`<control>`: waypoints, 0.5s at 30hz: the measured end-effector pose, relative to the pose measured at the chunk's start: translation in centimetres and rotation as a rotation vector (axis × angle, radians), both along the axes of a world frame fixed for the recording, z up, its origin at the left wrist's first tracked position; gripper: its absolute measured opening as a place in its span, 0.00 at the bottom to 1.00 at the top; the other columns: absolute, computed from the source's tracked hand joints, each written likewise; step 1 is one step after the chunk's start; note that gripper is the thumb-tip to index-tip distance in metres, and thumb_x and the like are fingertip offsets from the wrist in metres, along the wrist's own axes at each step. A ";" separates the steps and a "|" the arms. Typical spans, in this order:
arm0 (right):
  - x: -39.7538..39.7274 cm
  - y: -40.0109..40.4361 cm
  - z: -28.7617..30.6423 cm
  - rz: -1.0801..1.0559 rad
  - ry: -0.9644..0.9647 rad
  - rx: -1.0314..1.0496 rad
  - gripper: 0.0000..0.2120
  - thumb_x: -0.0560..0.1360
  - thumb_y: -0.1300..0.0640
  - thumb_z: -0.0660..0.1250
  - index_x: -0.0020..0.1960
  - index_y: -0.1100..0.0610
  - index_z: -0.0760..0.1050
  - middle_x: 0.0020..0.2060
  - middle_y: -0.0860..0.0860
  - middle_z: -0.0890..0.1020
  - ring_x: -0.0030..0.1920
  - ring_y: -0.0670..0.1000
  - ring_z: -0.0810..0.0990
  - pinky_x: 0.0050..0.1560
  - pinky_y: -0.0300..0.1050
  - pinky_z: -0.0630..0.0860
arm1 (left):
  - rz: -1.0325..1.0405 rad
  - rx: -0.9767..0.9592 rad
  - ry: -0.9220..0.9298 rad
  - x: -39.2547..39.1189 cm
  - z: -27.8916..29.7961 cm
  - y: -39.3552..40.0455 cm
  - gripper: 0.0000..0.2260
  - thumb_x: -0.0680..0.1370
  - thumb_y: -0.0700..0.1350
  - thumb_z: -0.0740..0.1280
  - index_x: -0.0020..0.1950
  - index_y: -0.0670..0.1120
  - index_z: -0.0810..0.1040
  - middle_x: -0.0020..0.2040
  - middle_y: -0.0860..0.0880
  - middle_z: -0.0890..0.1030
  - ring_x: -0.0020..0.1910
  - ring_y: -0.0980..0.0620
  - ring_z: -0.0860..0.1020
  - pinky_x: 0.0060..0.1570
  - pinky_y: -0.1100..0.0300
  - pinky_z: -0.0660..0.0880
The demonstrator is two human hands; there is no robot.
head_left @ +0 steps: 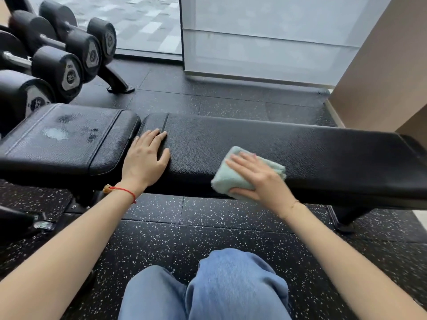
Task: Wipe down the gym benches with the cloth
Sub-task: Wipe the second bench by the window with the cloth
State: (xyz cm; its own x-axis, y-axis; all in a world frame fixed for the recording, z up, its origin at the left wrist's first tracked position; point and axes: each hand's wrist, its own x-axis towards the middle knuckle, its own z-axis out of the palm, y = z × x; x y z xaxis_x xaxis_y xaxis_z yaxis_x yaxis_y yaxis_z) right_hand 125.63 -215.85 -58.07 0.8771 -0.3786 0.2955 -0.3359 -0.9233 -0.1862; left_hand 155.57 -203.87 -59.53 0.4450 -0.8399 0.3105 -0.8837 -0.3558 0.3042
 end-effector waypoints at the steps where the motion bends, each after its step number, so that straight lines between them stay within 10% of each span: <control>1: -1.6 -1.2 0.1 -0.058 -0.022 0.078 0.33 0.74 0.37 0.65 0.74 0.51 0.66 0.74 0.48 0.67 0.76 0.49 0.61 0.78 0.52 0.53 | 0.001 -0.001 0.005 0.0 0.0 0.0 0.24 0.79 0.53 0.58 0.74 0.47 0.68 0.75 0.45 0.67 0.75 0.47 0.62 0.76 0.48 0.54; 7: 4.5 -4.9 1.1 -0.318 -0.013 0.246 0.29 0.78 0.42 0.63 0.75 0.52 0.65 0.75 0.52 0.65 0.78 0.51 0.56 0.78 0.53 0.46 | 0.029 -0.006 0.001 -0.5 0.1 -0.1 0.27 0.77 0.55 0.54 0.73 0.47 0.69 0.74 0.45 0.68 0.75 0.47 0.63 0.76 0.49 0.55; 15: 5.5 0.4 0.3 -0.009 -0.041 0.222 0.28 0.79 0.42 0.60 0.76 0.52 0.64 0.75 0.47 0.64 0.77 0.46 0.55 0.77 0.40 0.43 | 0.004 -0.020 0.005 -0.1 0.0 0.0 0.23 0.80 0.51 0.61 0.74 0.47 0.68 0.75 0.46 0.67 0.76 0.48 0.62 0.76 0.50 0.54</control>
